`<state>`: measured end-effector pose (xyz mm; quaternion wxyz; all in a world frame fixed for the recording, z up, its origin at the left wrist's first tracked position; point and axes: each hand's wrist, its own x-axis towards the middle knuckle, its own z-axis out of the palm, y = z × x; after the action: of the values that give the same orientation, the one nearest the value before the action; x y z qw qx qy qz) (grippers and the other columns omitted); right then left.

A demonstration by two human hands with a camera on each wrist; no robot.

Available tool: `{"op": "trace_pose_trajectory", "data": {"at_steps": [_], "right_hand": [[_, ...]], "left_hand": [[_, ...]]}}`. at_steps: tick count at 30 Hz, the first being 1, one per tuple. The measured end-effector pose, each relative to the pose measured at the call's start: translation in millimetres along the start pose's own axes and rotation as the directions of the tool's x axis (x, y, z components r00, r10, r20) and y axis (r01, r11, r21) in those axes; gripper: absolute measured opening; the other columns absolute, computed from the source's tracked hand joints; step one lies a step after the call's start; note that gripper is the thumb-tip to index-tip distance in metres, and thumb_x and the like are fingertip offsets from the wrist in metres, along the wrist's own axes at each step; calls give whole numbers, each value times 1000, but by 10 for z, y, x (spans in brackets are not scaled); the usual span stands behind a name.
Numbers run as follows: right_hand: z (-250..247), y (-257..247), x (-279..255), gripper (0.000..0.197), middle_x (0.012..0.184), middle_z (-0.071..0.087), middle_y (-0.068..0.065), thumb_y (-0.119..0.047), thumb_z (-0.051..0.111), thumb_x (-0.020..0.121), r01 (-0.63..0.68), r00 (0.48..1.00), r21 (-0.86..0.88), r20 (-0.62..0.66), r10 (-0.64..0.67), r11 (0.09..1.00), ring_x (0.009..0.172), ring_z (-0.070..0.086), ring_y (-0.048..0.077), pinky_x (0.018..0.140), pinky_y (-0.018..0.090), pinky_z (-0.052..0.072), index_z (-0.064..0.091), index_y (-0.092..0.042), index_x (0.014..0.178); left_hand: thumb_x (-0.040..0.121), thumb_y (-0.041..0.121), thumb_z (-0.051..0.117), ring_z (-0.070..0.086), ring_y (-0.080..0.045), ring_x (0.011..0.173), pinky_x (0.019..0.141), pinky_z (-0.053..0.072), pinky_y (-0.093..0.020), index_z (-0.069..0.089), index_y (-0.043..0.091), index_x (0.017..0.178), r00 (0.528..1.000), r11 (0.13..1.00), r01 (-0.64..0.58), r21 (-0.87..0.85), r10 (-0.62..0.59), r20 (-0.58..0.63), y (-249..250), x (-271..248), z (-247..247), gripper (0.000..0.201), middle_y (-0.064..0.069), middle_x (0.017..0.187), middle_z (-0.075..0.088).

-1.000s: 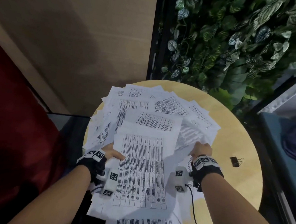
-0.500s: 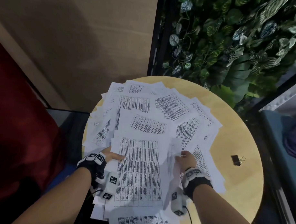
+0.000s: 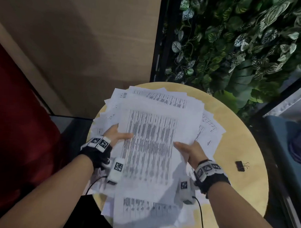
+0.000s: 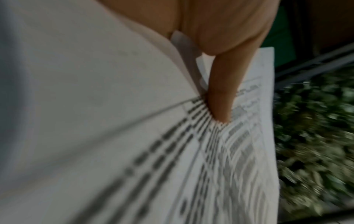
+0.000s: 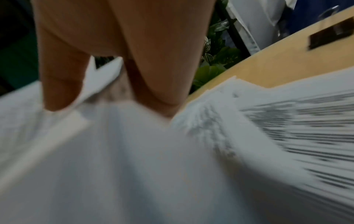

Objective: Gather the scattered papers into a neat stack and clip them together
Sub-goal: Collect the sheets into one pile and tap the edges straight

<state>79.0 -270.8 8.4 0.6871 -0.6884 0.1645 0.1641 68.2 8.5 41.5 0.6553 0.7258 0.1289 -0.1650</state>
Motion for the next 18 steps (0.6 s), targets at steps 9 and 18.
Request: {"op": "trace_pose_trajectory", "data": {"at_steps": [9,18], "right_hand": [[5,-822,-66,24,89,71,2,3,64,81,359,933,205,-71,-352,910,81,68,16,76,30,56,59,-9,102],[349,-572,-116,27,102,64,7,-14,52,93,328,914,-146,-200,-353,933,92,61,23,84,36,50,55,-6,118]], "left_hand": [[77,31,71,49,-13,120,99,41,-27,48,3,129,951,952,-282,-120,260,-170,803,19,76,64,5,117,51],[91,11,56,55,-21,119,103,41,-30,51,6,129,914,954,-299,36,297,-274,608,29,453,39,-9,127,59]]}}
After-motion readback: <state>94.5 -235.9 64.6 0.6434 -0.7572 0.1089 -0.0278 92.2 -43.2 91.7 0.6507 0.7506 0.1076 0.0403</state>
